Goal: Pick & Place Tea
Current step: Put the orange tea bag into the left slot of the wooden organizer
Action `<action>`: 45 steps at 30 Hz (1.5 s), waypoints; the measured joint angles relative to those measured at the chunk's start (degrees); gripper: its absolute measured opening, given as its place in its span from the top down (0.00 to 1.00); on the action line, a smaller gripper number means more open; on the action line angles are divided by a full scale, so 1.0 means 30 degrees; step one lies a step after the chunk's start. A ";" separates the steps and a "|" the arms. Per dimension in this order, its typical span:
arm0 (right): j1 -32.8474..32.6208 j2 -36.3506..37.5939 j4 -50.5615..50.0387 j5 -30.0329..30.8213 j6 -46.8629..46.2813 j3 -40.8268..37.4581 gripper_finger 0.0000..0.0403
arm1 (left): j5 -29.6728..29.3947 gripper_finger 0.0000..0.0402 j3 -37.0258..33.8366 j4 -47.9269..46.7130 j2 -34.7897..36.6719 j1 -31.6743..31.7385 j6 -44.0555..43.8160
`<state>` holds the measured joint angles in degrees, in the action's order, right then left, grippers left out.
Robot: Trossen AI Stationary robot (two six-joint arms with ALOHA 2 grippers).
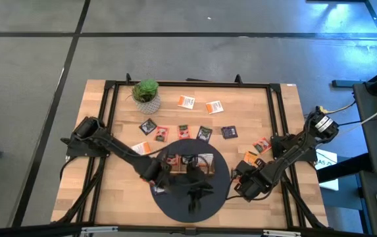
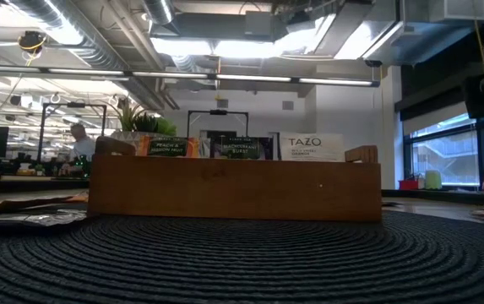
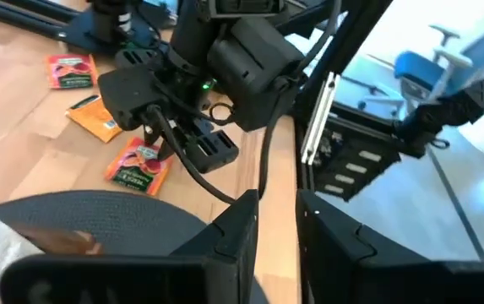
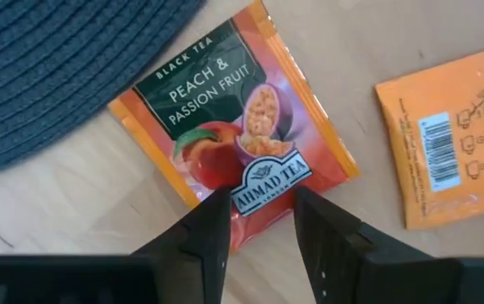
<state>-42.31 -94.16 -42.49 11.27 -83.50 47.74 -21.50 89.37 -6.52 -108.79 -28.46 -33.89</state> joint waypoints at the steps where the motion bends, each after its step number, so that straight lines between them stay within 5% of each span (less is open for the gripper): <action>1: -0.0005 0.0019 0.0234 0.0020 0.0005 -0.0120 0.69 | -0.0515 0.80 -0.0002 -0.0031 -0.0064 -0.0245 -0.0182; 9: -0.1032 -0.0029 0.3908 -0.0418 0.0005 -0.0181 0.73 | -0.1827 0.81 0.0012 0.2226 -0.1729 -0.0957 -0.1647; 24: -0.3104 -0.2560 1.2380 0.0245 -0.0138 -0.0181 0.84 | 0.0892 0.81 0.0012 0.6668 -0.6863 -0.0842 -0.4982; 45: -0.3087 -0.3083 1.3828 0.1633 -0.0155 -0.0222 0.94 | 0.0919 0.80 0.0012 0.6480 -0.8009 -0.1126 -1.3215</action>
<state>-51.57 -103.41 -1.01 16.17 -83.96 47.08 -18.74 89.41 12.92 -132.81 -31.83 -73.53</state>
